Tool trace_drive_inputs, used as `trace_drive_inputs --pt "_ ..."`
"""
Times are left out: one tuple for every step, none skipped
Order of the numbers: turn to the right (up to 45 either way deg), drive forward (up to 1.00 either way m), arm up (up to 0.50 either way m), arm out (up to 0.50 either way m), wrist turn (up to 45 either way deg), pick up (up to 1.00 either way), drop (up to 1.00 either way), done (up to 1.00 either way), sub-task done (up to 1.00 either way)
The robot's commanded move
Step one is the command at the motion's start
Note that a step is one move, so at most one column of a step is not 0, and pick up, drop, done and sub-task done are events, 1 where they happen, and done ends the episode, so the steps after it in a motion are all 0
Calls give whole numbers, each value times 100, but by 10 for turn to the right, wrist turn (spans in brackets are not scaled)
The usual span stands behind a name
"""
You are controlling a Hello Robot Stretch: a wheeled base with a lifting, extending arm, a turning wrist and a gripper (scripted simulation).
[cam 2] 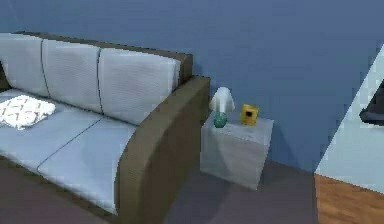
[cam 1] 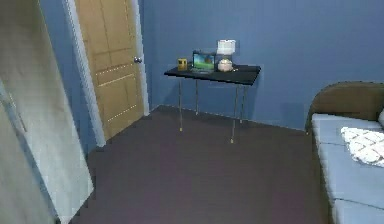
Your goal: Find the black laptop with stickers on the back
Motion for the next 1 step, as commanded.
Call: trace_drive_inputs --pt "0 15 0 0 0 0 0 0 0"
